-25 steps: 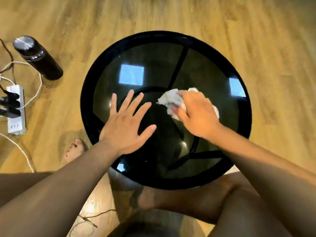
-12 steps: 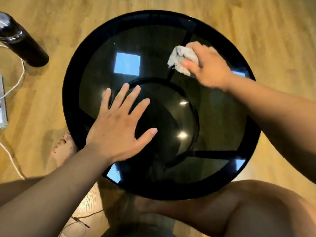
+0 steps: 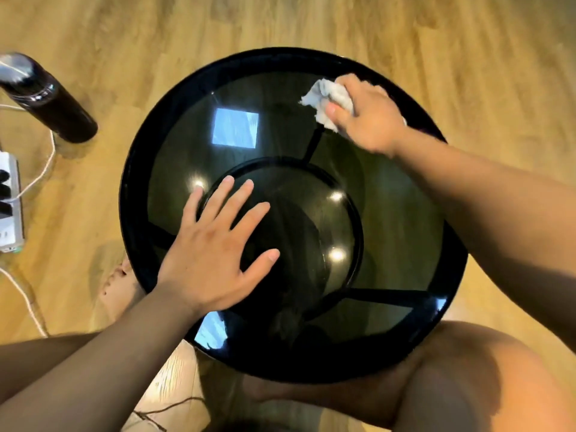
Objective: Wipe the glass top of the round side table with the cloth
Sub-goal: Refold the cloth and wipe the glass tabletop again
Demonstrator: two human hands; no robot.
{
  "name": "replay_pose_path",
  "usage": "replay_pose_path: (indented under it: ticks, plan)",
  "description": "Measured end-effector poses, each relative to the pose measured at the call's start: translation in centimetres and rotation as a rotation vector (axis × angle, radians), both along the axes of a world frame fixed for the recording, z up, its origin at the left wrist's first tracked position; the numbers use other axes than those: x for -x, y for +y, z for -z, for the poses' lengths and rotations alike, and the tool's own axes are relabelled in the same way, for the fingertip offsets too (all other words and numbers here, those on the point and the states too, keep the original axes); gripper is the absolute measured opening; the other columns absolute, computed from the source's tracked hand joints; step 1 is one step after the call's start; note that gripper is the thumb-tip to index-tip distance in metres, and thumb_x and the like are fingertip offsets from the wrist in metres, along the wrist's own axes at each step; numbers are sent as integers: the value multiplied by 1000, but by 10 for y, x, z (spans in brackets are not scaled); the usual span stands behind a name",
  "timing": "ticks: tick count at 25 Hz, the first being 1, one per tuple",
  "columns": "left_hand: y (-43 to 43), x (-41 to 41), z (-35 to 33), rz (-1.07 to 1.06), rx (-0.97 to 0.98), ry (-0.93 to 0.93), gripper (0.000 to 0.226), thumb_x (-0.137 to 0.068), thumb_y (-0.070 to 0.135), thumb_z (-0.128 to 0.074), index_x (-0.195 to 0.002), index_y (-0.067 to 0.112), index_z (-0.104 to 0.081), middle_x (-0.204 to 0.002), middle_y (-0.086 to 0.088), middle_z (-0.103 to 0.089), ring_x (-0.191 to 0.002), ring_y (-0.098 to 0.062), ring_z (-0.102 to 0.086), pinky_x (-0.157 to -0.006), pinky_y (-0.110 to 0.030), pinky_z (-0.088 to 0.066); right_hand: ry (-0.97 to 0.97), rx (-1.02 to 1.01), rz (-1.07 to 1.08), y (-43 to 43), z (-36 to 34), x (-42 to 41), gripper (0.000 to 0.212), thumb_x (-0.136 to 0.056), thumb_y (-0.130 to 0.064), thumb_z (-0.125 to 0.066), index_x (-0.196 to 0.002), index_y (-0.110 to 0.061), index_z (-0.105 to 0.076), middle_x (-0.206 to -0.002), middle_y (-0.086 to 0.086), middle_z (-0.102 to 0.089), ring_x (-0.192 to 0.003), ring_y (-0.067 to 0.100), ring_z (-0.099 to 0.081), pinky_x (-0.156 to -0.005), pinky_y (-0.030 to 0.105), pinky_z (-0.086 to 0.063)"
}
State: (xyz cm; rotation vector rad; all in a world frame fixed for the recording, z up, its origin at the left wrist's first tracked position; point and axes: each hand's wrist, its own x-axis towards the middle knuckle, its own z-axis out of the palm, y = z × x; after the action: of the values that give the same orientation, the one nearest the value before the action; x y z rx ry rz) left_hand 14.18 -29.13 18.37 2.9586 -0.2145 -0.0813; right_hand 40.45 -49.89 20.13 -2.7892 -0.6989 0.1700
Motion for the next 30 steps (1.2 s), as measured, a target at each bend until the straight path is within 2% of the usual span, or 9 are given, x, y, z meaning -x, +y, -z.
replay_pose_path:
  ticks: [3, 8, 10, 12, 16, 18, 21, 25, 30]
  plan:
    - [-1, -1, -4, -6, -24, 9, 70, -92, 67, -22, -145, 24, -39, -160, -8, -28, -151, -28, -11, -118, -57, -9, 80, -20, -48, -68, -4, 109, 44, -97, -47, -50, -133, -22, -48, -121, 13, -57, -118, 34, -48, -97, 48, -40]
    - [-4, 1, 0, -17, -44, -16, 73, -92, 69, -21, -146, 23, -38, -160, -10, -27, -150, -29, -12, -118, -57, -9, 202, 26, -225, -149, -22, 235, 44, -88, -60, -51, -127, -39, -46, -113, -9, -54, -107, 16, -50, -85, 35, -41]
    - [-4, 1, 2, -13, -38, -28, 73, -92, 69, -21, -146, 22, -37, -160, -11, -27, -150, -30, -12, -119, -57, -8, 196, 47, -242, -150, -20, 221, 45, -90, -58, -50, -126, -31, -50, -109, -12, -51, -103, 14, -48, -84, 33, -39]
    - [-3, 2, 4, -7, -31, -36, 74, -92, 70, -21, -146, 22, -37, -159, -11, -27, -150, -30, -12, -118, -58, -10, 103, 22, -212, -135, -14, 179, 47, -92, -53, -49, -125, -20, -52, -109, -3, -55, -98, 16, -47, -83, 35, -38]
    - [-1, 2, 7, 7, -6, -47, 74, -92, 69, -25, -145, 20, -38, -159, -12, -27, -151, -30, -11, -117, -60, -11, 0, -44, -53, -85, -5, 42, 44, -98, -41, -50, -128, -9, -48, -116, 16, -60, -105, 36, -54, -87, 42, -42]
    - [0, 2, 8, 13, 6, -49, 73, -91, 68, -29, -145, 20, -40, -159, -12, -28, -151, -30, -12, -117, -60, -11, 0, -47, -5, -54, -1, -24, 46, -100, -46, -45, -128, -9, -45, -115, 20, -59, -106, 35, -55, -85, 36, -39]
    - [0, 1, 8, 14, 23, -47, 72, -91, 67, -33, -145, 21, -40, -160, -10, -27, -151, -29, -11, -118, -60, -10, -23, -9, 62, -29, 3, -72, 52, -98, -57, -38, -124, -13, -39, -102, 15, -58, -91, 30, -53, -74, 33, -36]
    - [0, 2, 4, 22, 34, -47, 69, -92, 66, -30, -144, 21, -42, -158, -10, -30, -150, -29, -14, -118, -59, -10, 7, -45, 44, -50, -5, -50, 49, -96, -57, -42, -122, -15, -42, -102, 10, -56, -93, 30, -55, -75, 33, -35]
    - [0, 0, 4, 2, 45, -58, 70, -94, 67, -21, -148, 24, -33, -161, -10, -22, -151, -29, -9, -118, -59, -8, 89, -66, 335, -121, -13, 70, 38, -96, -55, -48, -119, -24, -46, -107, 5, -61, -100, 33, -60, -79, 39, -43]
